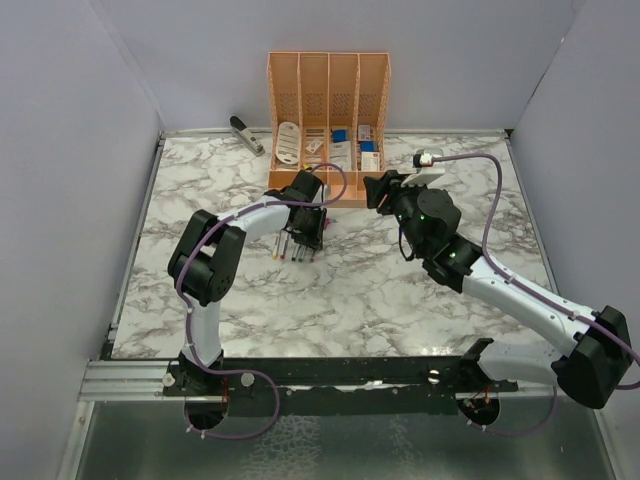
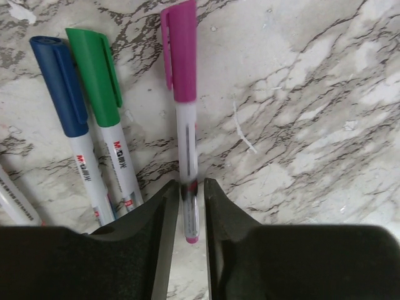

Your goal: Insert the pens into the pen caps

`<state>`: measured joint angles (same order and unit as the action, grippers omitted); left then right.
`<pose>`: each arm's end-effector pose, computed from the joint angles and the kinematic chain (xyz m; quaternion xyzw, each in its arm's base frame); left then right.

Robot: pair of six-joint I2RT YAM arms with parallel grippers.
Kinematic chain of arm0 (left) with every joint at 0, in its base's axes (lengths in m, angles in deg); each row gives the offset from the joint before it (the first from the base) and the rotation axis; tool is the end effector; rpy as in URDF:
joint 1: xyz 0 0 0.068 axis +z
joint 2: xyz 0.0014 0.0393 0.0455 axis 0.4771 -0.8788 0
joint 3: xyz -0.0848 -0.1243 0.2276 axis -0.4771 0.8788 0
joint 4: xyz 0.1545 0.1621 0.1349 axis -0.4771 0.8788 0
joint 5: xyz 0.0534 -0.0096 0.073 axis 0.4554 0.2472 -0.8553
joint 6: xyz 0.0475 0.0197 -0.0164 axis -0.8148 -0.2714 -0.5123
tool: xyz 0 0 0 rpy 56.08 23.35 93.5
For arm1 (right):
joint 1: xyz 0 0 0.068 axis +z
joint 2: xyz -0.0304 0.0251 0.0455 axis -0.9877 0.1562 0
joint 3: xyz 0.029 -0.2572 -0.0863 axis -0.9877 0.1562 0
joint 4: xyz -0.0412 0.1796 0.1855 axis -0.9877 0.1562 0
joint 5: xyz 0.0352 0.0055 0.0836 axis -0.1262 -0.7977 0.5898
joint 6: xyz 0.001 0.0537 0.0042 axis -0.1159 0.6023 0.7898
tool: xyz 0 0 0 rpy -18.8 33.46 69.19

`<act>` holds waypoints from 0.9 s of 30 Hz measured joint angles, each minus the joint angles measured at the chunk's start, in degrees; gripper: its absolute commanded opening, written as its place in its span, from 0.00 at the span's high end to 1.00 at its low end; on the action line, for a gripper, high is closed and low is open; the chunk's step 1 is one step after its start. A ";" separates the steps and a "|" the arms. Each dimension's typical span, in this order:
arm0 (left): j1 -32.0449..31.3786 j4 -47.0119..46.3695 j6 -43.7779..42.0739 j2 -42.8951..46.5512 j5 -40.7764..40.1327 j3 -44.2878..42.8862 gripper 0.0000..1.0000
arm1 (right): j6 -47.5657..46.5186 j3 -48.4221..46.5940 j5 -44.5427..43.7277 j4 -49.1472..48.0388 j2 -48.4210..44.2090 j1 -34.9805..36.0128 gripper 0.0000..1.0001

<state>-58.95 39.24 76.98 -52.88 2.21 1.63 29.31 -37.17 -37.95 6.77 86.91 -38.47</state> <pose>0.3453 -0.2109 0.1656 0.1132 0.9607 -0.1833 0.1751 0.2156 0.1767 0.3425 0.0093 0.7216 0.2064 0.6607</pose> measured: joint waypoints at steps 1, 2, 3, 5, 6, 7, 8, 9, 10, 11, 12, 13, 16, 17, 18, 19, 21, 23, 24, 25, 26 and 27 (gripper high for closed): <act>0.02 0.00 0.15 0.00 -0.02 -0.02 0.68 | 0.00 0.00 0.00 0.09 -0.02 0.00 0.52; 0.00 0.00 0.17 0.00 0.00 -0.04 0.68 | 0.02 0.00 0.00 0.13 -0.04 0.00 0.52; 0.00 0.04 0.26 0.00 0.00 -0.13 0.67 | 0.02 0.00 0.02 0.17 -0.09 0.00 0.52; 0.00 0.09 0.39 -0.02 0.00 -0.24 0.67 | 0.11 0.13 0.02 0.22 -0.26 0.00 0.52; 0.00 0.09 0.39 0.00 0.00 -0.24 0.67 | 0.17 0.28 0.02 0.26 -0.39 0.00 0.52; 0.00 0.11 0.39 0.00 0.00 -0.26 0.68 | 0.26 0.46 0.02 0.26 -0.66 0.00 0.52; 0.00 0.11 0.42 0.00 0.00 -0.26 0.68 | 0.39 0.59 0.00 0.28 -0.83 0.00 0.52; 0.00 0.11 0.44 0.00 0.00 -0.26 0.68 | 0.44 0.66 0.02 0.33 -1.01 0.00 0.52; 0.00 0.13 0.46 0.00 0.00 -0.28 0.68 | 0.46 0.66 0.00 0.33 -1.09 0.00 0.52; 0.00 0.13 0.50 0.00 0.00 -0.26 0.68 | 0.48 0.66 0.02 0.33 -1.11 0.00 0.52; 0.00 0.13 0.55 0.00 0.00 -0.26 0.68 | 0.52 0.68 0.02 0.33 -1.16 0.00 0.52; 0.00 0.13 0.59 0.00 0.02 -0.26 0.68 | 0.57 0.70 0.02 0.35 -1.18 0.00 0.52; 0.00 0.90 0.59 0.00 -0.04 -0.92 0.68 | 0.61 1.07 0.02 0.39 -1.44 0.00 0.51; 0.00 1.18 0.57 0.02 -0.02 -1.25 0.68 | 0.61 1.25 0.00 0.44 -1.57 0.00 0.51; 0.00 1.42 0.57 0.13 0.00 -1.68 0.68 | 0.61 1.36 0.00 0.46 -1.68 0.00 0.51; 0.00 1.46 0.59 0.26 0.02 -2.01 0.68 | 0.61 1.46 0.00 0.48 -1.81 0.00 0.51; 0.02 1.99 0.59 1.11 0.07 -2.89 0.68 | 0.61 1.64 -0.02 0.48 -1.97 0.00 0.51; 0.02 2.27 0.61 2.56 0.17 -3.67 0.68 | 0.61 1.84 -0.11 0.48 -1.97 0.00 0.51; 0.02 2.29 0.66 3.61 0.28 -4.04 0.68 | 0.63 2.01 -0.26 0.48 -1.97 0.00 0.51; 0.02 2.36 0.76 4.68 0.39 -4.46 0.68 | 0.63 2.14 -0.44 0.50 -1.97 0.00 0.48; 0.02 2.34 0.81 5.73 0.48 -4.79 0.68 | 0.76 2.34 -0.96 0.55 -1.97 0.00 0.44; 0.02 2.32 0.85 6.75 0.55 -5.03 0.68 | 0.94 2.43 -1.44 0.68 -1.97 0.00 0.40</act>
<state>-58.93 41.56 77.83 -46.13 2.76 -3.39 30.25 -34.74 -39.39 7.45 84.94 -38.47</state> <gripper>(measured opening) 0.323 0.496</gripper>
